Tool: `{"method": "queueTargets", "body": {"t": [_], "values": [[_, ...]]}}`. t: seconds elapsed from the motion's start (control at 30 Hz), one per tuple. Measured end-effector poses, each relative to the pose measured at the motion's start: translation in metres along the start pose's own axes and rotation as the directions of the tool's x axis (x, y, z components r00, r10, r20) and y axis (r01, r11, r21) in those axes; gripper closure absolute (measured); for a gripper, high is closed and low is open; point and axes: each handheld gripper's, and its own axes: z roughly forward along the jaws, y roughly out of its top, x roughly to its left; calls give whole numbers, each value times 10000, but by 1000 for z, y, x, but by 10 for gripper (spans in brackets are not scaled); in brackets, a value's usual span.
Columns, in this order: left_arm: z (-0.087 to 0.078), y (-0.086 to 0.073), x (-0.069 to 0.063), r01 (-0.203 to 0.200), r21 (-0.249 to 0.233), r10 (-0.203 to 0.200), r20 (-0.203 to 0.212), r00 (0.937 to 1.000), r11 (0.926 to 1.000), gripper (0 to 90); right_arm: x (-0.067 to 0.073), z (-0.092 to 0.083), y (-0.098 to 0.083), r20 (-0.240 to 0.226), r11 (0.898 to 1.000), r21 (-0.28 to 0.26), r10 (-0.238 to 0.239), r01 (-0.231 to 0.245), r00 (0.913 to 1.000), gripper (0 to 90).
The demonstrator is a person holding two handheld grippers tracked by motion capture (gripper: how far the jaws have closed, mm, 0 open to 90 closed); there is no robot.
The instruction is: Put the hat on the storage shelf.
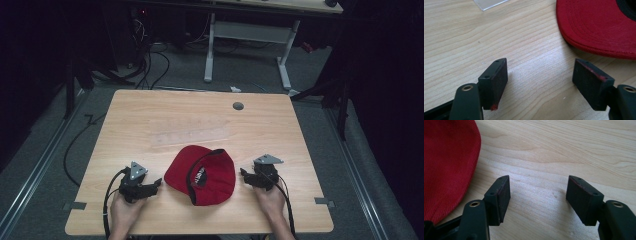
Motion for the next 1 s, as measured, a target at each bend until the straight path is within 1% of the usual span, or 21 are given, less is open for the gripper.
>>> {"method": "queueTargets", "body": {"t": [0.77, 0.93, 0.97, 1.0], "values": [[0, 0, 0, -14, 13, 14, -36, 10000, 10000, 283, 0, -1, 0, -8, 10000, -6, 21, -21, 10000, 363], [0, 0, 0, -29, 41, 29, -23, 10000, 10000, 277, -1, -5, -1, -310, 9997, -52, 236, -238, 9992, 372], [0, 0, -1, -25, 38, 25, -22, 10000, 10000, 277, -1, -7, -1, -403, 9997, -144, 213, -219, 9990, 372], [0, 0, -1, -25, 38, 25, -22, 10000, 10000, 277, -1, -7, -1, -403, 9997, -144, 213, -219, 9990, 372]]}}
